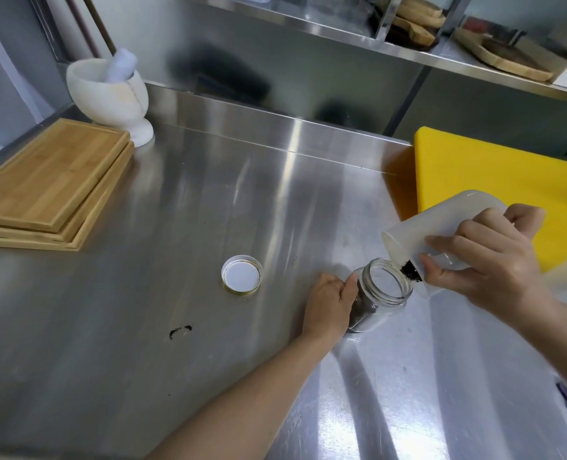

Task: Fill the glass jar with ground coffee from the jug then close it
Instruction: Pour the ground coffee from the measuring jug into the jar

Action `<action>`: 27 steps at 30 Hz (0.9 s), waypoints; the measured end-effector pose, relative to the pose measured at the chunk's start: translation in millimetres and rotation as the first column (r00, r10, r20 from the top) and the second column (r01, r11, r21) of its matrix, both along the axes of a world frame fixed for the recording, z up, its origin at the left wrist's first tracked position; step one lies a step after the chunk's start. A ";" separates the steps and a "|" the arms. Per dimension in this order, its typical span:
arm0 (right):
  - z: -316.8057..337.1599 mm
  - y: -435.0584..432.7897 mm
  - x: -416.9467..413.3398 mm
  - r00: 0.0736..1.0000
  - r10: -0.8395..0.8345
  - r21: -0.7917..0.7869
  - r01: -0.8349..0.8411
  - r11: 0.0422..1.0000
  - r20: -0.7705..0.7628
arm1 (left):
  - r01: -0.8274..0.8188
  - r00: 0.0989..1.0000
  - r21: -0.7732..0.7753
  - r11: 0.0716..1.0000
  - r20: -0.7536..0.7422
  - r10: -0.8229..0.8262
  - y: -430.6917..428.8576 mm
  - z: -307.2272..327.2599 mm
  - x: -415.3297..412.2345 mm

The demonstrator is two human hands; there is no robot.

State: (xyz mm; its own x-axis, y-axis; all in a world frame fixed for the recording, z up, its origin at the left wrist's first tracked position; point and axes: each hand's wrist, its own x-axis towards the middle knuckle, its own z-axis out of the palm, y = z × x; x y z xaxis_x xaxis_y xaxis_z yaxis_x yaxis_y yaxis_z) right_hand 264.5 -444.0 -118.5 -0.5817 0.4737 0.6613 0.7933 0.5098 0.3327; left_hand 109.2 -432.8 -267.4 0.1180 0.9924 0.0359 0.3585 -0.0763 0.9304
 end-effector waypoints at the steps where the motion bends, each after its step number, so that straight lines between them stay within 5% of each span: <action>1: 0.2 0.0 0.0 1.000 -0.001 0.003 0.001 1.000 0.006 | 0.001 1.000 0.001 1.000 -0.001 -0.001 -0.2 0.5 -0.1; 27: 3.4 -1.3 2.8 0.997 0.000 0.065 -0.005 0.998 0.078 | -0.004 1.000 -0.046 0.999 0.028 0.006 -1.0 3.3 -0.8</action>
